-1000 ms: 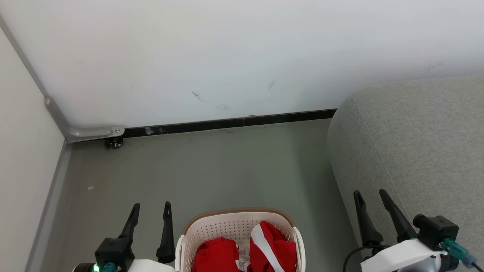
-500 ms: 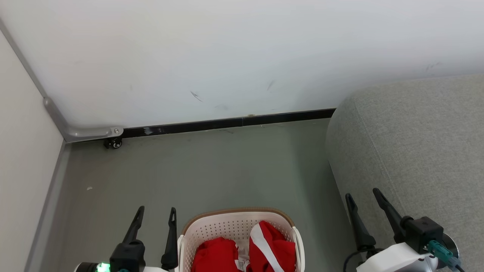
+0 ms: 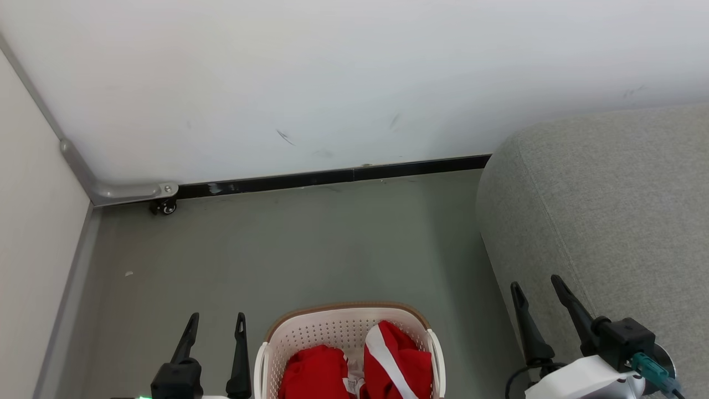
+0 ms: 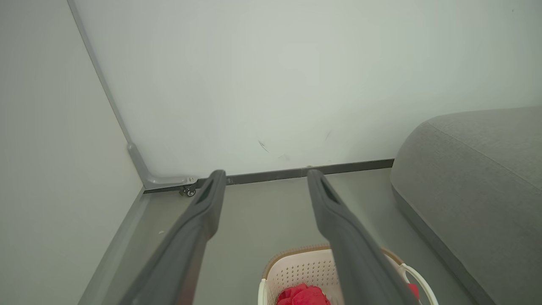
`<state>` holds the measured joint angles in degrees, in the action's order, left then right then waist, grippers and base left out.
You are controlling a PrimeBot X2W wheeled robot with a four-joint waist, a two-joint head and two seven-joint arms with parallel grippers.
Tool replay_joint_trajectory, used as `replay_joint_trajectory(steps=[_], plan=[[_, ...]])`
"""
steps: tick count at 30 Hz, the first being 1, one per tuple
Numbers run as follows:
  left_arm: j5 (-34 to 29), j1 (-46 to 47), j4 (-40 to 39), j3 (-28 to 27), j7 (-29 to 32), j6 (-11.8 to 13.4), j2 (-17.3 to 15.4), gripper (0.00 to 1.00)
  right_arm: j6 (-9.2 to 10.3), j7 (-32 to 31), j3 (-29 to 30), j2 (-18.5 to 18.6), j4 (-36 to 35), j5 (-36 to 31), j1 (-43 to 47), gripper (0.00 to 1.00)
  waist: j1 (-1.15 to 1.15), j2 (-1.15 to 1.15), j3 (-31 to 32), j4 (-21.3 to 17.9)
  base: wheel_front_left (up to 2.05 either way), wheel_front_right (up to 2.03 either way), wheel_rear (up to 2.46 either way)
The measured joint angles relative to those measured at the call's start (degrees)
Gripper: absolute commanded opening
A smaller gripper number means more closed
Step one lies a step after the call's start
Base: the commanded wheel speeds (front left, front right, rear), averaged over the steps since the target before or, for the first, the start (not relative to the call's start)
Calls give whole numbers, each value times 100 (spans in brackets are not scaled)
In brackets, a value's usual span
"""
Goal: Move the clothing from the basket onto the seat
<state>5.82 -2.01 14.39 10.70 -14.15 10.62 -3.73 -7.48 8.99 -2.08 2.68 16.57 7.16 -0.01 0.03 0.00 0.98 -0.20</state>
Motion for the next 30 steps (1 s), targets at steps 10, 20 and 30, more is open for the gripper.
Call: replay_joint_trajectory(steps=[10,20,30], plan=[[-11,6,4,4,-1,0,0,100,0,3,3,0,-1,82,0,100,0,0,-54,-5,0,0,0],[-60,40,5,38,-1,-14,-37,100,0,9,8,-1,-9,83,-1,100,-1,0,-137,-11,0,0,0],[-146,272,27,146,-1,-115,-135,100,0,62,103,-10,-127,82,-2,100,-1,0,-291,-43,0,0,0]])
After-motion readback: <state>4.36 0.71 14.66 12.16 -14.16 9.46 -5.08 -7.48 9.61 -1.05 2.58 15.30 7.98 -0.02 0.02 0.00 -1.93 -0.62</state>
